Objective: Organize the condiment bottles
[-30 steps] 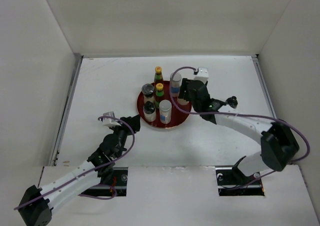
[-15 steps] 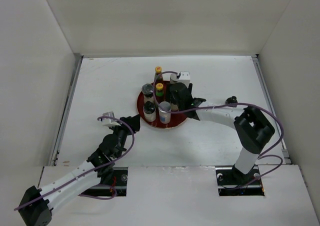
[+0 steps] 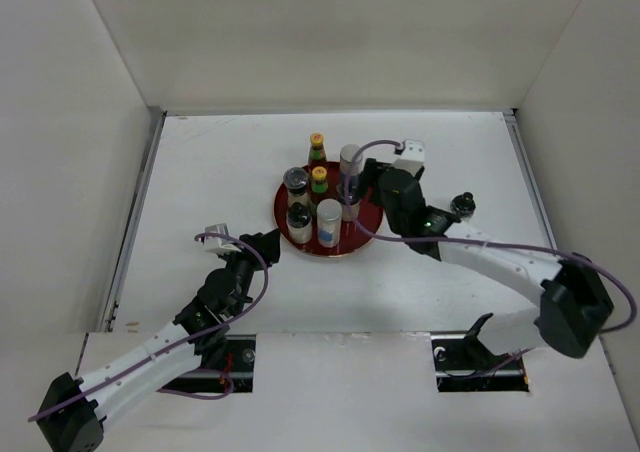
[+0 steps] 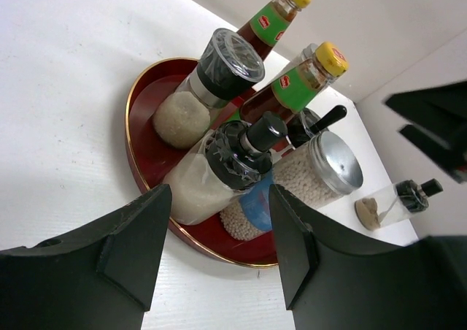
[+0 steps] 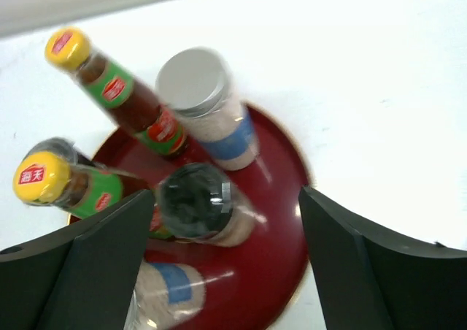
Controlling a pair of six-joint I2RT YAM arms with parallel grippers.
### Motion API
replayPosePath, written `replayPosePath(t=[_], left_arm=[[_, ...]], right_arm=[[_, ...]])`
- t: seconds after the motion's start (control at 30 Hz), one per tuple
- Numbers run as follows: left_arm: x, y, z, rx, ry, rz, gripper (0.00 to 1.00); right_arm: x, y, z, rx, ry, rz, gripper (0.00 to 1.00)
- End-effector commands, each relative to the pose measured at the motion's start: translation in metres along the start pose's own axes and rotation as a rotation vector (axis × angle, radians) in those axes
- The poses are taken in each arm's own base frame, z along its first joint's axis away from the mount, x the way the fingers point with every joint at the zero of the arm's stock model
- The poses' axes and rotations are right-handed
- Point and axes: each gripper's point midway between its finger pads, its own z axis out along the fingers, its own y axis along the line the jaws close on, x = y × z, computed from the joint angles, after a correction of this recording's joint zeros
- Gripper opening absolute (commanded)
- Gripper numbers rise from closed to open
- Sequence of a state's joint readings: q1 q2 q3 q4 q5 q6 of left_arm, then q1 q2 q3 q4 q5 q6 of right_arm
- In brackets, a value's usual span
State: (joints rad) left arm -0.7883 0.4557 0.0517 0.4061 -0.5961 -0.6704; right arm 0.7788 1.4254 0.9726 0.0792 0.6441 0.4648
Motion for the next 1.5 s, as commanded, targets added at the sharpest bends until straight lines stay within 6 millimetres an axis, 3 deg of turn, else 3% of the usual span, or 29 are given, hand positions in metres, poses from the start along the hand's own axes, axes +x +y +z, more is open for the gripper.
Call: replayPosePath(t=[0.0,0.13,0.2,0.27,0.33,0.4,0.5,0.63,0.83,0.93,1.1,1.27,1.47], left_arm=[[-0.001,-0.005,0.0,0.02,-0.008,-0.023,0.54],[0.0,-0.004,0.001,0.017,-0.004,-0.02,0.54],[-0.001,-0.005,0.0,0.02,-0.008,-0.023,0.54],[-0.002,-0.005,0.0,0.019,-0.011,-0.024,0.54],[0.0,-0.004,0.001,0.016,-0.003,-0.019,0.54],[0.001,-0.004,0.001,0.018,0.0,-0.02,0.54],[0.001,-0.004,0.002,0.012,-0.005,-0.02,0.54],[0.001,-0.004,0.002,0.016,-0.005,-0.02,0.54],[0.0,-0.003,0.001,0.015,-0.007,-0.022,0.54],[0.0,-0.002,0.001,0.012,-0.01,-0.022,0.54],[-0.002,-0.005,0.0,0.022,-0.013,-0.025,0.54],[0.0,-0.005,0.001,0.019,-0.006,-0.025,0.54],[0.003,-0.005,0.002,0.017,0.001,-0.019,0.54]], right_arm=[[-0.024,-0.045,-0.015,0.085,-0.078,0.058,0.84],[-0.034,-0.112,-0.034,0.199,-0.127,0.108,0.63],[-0.032,-0.148,-0.044,0.291,-0.137,0.107,0.63],[-0.025,-0.185,-0.051,0.392,-0.128,0.098,0.69],[-0.014,-0.211,-0.053,0.462,-0.097,0.096,0.84],[-0.005,-0.225,-0.055,0.499,-0.08,0.089,0.94],[0.002,-0.24,-0.048,0.529,-0.051,0.091,0.97],[0.003,-0.234,-0.032,0.466,-0.023,0.108,0.94],[0.006,-0.244,-0.013,0.473,0.005,0.134,0.79],[0.006,-0.247,-0.008,0.48,0.004,0.139,0.75],[-0.006,-0.242,-0.012,0.471,-0.048,0.136,0.58],[-0.024,-0.168,-0.028,0.242,-0.12,0.116,0.55],[-0.015,-0.077,-0.042,0.001,-0.092,0.123,0.55]])
